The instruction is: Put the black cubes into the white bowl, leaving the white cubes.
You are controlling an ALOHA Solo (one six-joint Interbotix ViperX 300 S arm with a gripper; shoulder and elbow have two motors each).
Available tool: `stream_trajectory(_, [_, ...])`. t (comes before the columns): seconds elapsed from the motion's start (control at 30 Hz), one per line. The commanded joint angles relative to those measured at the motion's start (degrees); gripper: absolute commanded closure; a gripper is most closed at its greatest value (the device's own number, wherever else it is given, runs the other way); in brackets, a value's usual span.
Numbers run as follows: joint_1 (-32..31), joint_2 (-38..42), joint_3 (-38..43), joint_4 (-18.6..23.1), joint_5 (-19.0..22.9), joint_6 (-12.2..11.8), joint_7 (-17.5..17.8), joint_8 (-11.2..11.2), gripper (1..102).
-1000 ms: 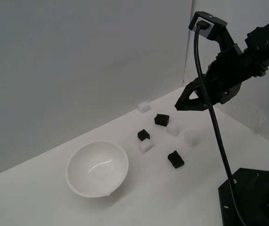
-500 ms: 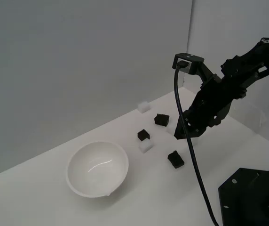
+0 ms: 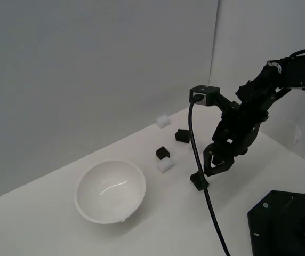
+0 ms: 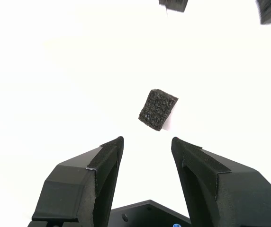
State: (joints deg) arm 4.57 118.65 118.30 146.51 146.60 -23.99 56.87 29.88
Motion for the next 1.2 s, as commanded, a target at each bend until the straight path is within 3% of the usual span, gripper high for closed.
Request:
stream_trajectory(0.0, [-0.18,-1.23,-1.05,-0.35,-0.44,-0.35,0.44,0.18,45])
stream_trajectory(0.17, [-1.05,-5.45,-5.19,-0.97,-1.14,-0.44,-0.88,0.18,41])
stream_trajectory(0.5, [-1.67,-8.88,-8.7,-2.99,-3.16,-0.79,-1.05,0.18,2])
stream_trajectory(0.67, [-1.93,-11.87,-11.6,-3.52,-3.78,-0.79,-1.32,0.18,3])
stream_trajectory(0.87, [-3.25,-15.03,-14.68,-3.69,-3.87,-0.79,-5.54,0.18,3])
stream_trajectory(1.17, [-4.92,-18.02,-17.75,-3.69,-3.87,-1.23,-8.44,0.18,3])
